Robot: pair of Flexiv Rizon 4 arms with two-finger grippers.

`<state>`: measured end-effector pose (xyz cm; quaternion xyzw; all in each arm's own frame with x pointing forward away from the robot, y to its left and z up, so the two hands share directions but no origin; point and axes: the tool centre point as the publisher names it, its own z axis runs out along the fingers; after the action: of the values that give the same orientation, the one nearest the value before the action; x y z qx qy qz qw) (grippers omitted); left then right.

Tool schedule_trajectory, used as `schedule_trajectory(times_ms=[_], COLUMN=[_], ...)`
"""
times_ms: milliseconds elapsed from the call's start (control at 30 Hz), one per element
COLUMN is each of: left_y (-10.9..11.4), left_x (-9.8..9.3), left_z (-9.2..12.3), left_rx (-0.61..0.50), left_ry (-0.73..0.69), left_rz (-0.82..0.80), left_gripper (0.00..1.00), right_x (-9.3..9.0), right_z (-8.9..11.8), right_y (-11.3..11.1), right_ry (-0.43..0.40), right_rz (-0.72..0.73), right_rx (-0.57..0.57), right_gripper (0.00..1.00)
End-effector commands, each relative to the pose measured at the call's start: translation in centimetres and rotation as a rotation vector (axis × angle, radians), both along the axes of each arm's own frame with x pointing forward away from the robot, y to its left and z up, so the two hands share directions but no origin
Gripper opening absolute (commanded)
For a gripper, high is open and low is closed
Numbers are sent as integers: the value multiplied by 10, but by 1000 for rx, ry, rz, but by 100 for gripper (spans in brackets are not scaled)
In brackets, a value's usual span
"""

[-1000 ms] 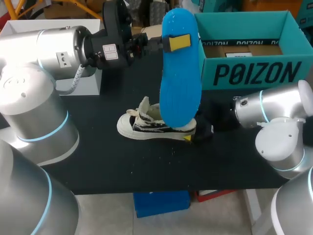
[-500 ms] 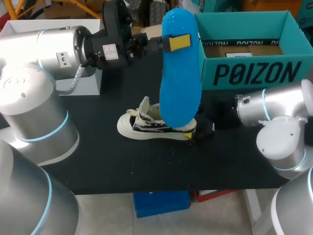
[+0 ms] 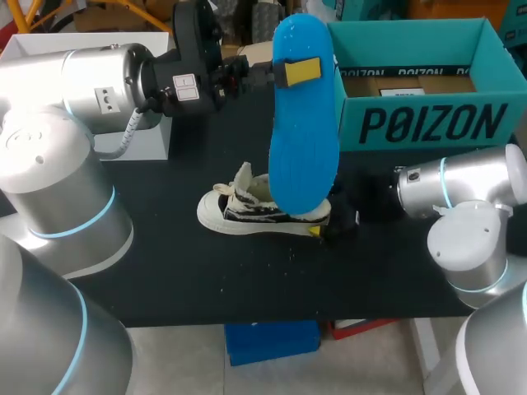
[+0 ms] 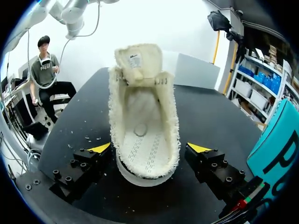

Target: Take the shoe out of the shoebox, open the shoe tongue, remove and reinsert the insole, then place the shoe into the shoebox

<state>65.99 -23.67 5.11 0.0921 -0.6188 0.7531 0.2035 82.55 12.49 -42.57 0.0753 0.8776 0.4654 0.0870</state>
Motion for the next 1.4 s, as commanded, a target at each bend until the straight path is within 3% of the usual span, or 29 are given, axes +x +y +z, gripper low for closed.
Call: schedule_trajectory(times_ms=[33,133,300,467,533,567,600,667,700,900,1400], left_y=[-2,-2,-2,-2,-2,-2,-2,-2,-2,-2,-2], left_x=[-1,-1,-1,-1,-1,-1,-1,-1,-1,-1,-1], left_z=[0,0,0,0,0,0,0,0,0,0,0], left_rx=[1,1,1,1,1,1,1,1,1,1,1], left_ry=[0,0,0,0,0,0,0,0,0,0,0], left_rz=[4,4,4,4,4,4,4,4,4,4,4], left_gripper=[0,0,0,0,0,0,0,0,0,0,0], right_x=[3,9,26,37,40,41,42,44,44,45,41], right_z=[13,39,79,95,96,97,98,98,98,98,84], right_y=[-1,0,-1,2,5,7,9,13,15,25,48], right_ry=[30,47,61,99,114,119,124,138,147,178,121], right_rz=[46,91,234,302,317,325,330,342,344,336,187], right_rx=[-97,-178,-406,-575,-630,-664,-698,-755,-780,-874,-1001], right_gripper=[100,100,100,100,98,82,75,79,73,74,75])
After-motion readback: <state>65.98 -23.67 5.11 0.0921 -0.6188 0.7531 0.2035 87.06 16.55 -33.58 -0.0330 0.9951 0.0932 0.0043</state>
